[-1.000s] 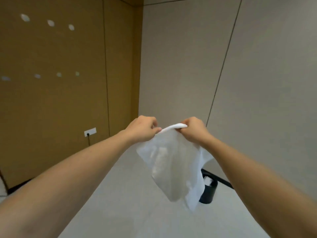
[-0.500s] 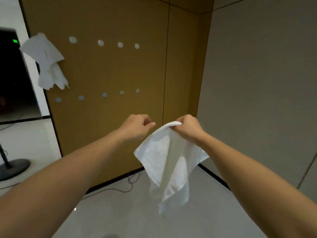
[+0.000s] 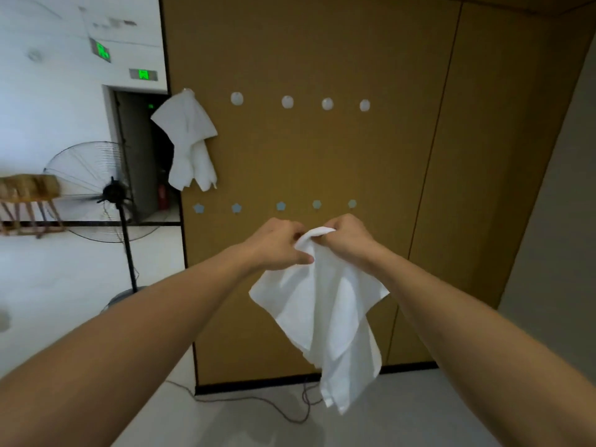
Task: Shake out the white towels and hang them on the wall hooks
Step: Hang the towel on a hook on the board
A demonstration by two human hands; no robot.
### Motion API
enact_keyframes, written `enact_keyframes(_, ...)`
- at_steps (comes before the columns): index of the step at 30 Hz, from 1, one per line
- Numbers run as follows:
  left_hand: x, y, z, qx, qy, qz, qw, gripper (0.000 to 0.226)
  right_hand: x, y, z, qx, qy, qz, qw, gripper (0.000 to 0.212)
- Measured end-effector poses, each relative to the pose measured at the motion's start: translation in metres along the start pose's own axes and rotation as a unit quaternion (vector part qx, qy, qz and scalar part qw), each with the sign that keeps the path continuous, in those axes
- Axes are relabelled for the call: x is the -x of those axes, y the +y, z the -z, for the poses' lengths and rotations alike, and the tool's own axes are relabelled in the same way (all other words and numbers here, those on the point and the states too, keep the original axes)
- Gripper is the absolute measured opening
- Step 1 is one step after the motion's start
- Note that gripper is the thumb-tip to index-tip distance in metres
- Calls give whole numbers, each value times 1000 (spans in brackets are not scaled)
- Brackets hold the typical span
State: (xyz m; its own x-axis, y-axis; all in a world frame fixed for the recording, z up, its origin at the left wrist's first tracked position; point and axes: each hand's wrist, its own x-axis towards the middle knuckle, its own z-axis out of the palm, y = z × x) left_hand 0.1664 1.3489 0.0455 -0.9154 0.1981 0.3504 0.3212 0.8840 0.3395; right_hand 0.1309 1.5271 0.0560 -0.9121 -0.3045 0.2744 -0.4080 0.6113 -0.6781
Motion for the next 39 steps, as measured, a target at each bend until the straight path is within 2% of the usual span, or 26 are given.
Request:
enact_keyframes(3, -33, -32, 4, -6, 71, 7, 997, 5, -54, -5, -24, -29, -22, 39, 999, 40)
enact_keyframes(7, -74, -90, 14, -15, 121, 27, 992, 31, -126, -14, -56, -47, -35, 72, 996, 38)
enact_keyframes(11, -119, -163, 34, 16, 150, 44, 988, 38, -200, -27, -86, -49, -34, 113, 992, 31)
enact_keyframes(15, -160, -235, 69, 61, 168, 57, 982, 16, -274, -56, -113, -58, -29, 131, 989, 37)
enact_keyframes(17, -181, -267, 91, 69, 169, 57, 982, 11, -307, -73, -122, -57, -19, 142, 988, 34)
enact_keyframes(23, -243, -338, 147, 57, 174, 31, 983, 16, -398, -108, -133, -23, 23, 180, 983, 32)
enact_keyframes(26, -271, -365, 167, 55, 174, 61, 981, 37, -443, -116, -133, 6, 50, 177, 983, 33)
enact_keyframes(30, -319, -392, 192, 74, 138, 127, 979, 20, -506, -122, -134, 39, 119, 204, 971, 37)
enact_keyframes(31, -333, -397, 196, 64, 142, 136, 978, 22, -522, -123, -134, 45, 130, 219, 966, 38)
enact_keyframes(35, -393, -411, 206, 33, 248, 132, 959, 26, -584, -124, -128, 39, 197, 314, 928, 10)
enact_keyframes(39, -454, -420, 214, 23, 369, 77, 926, 8, -648, -124, -107, 71, 262, 401, 875, 13)
